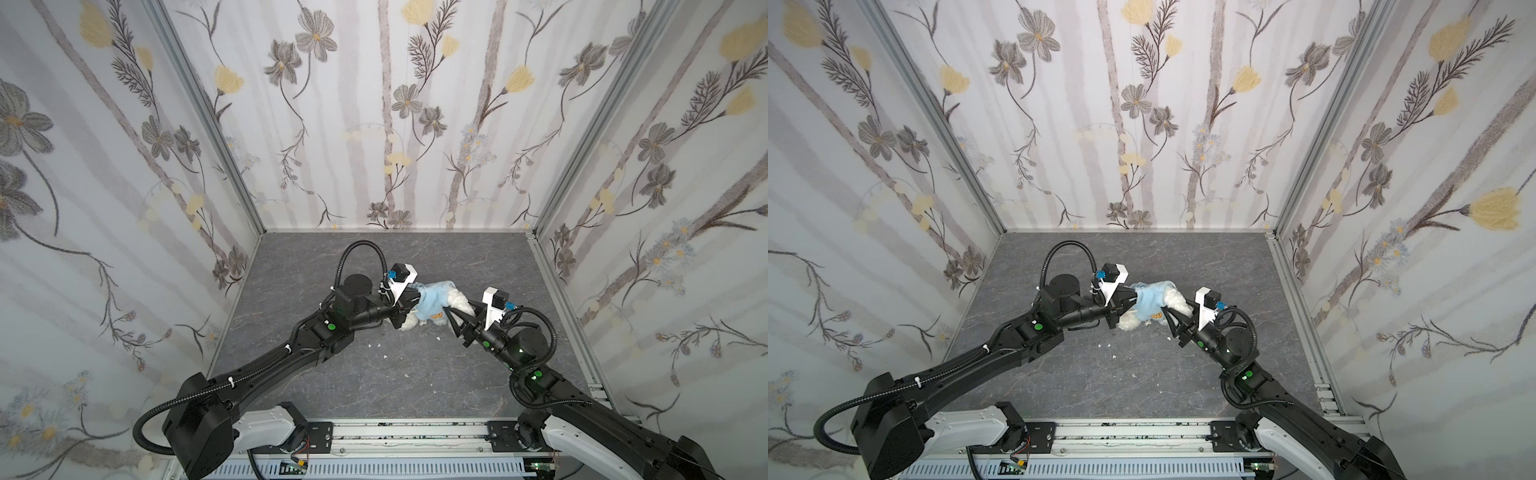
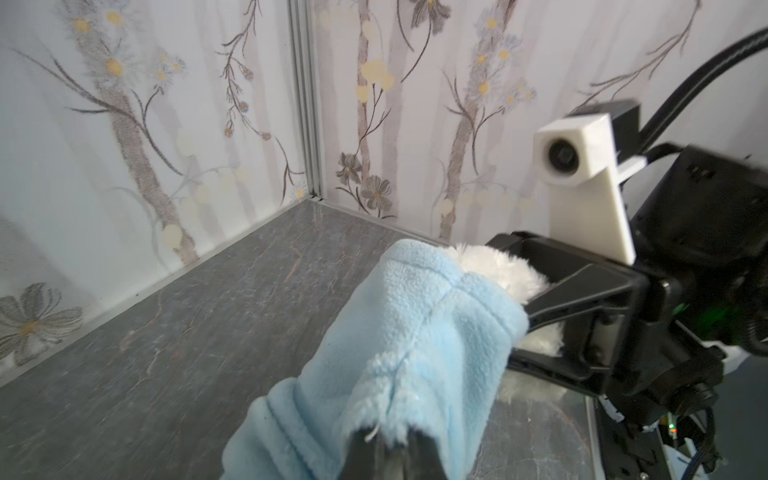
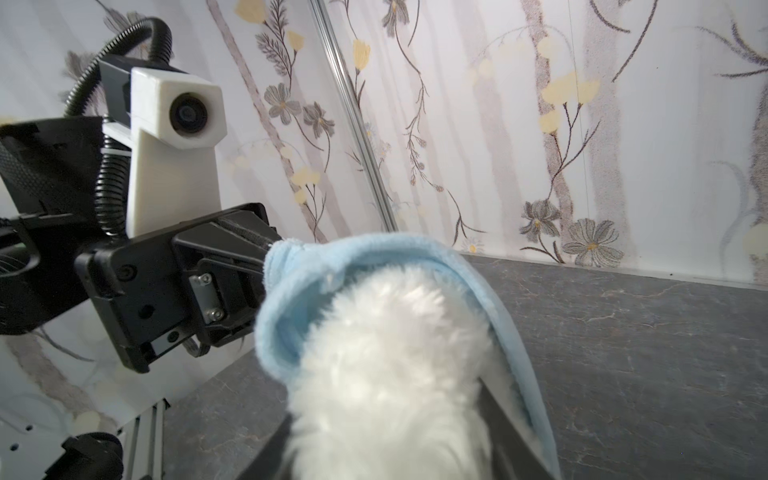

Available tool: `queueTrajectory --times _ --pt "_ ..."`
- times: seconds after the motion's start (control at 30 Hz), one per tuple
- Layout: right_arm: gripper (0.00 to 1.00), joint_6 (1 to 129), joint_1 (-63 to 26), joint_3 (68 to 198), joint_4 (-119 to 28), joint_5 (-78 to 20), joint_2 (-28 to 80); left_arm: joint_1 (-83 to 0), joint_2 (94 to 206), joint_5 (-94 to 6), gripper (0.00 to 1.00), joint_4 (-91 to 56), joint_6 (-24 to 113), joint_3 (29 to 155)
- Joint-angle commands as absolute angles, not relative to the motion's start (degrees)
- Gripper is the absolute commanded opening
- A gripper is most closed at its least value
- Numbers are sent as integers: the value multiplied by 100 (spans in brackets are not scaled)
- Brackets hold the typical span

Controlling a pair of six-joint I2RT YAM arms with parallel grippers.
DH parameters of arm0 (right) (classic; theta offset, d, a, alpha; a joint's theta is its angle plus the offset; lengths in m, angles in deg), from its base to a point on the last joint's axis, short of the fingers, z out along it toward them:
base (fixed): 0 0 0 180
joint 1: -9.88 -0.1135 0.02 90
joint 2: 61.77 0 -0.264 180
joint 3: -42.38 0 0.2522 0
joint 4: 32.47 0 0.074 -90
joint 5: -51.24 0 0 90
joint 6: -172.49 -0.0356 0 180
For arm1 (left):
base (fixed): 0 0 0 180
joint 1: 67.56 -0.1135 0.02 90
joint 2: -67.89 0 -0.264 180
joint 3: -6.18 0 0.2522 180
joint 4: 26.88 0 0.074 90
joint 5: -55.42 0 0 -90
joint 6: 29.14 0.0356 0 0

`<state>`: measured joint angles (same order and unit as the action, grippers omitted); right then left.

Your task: Dress the teddy bear

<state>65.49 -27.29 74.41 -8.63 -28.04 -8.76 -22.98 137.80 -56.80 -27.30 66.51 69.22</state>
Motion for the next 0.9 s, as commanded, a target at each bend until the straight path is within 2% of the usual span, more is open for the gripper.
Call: queueTrajectory --times 0.0,0.13,0.17,0.27,0.37,0.5,0.57,0.87 --pt "60 7467 -2700 7696 -2258 -2904 -987 -2290 13767 -4957 0 -2429 7386 6917" --pt "87 7506 -2496 7949 -3047 -3070 -987 -2273 13836 -4504 0 -2415 7576 6835" --pt "91 7497 -2469 7995 -3128 -2994 -1015 -2262 13846 -4486 0 -2420 7612 6795" --pt "92 7497 -2456 8115 -3208 -2899 -1120 -2176 13904 -4527 0 -2440 7669 6661" --pt "86 7449 -2474 8226 -3092 -2635 -1041 -2092 13974 -4500 0 -2590 7608 6476" --pt "60 6787 -2474 8329 -2663 -1780 -356 -1946 14204 -4442 0 -2648 7573 6384" --pt "52 6472 -2457 8328 -2550 -1692 -48 -1891 14237 -4434 0 -2670 7546 6387" --pt "48 5893 -2440 8091 -1945 -1319 578 -1795 14295 -4434 0 -2683 7492 6383"
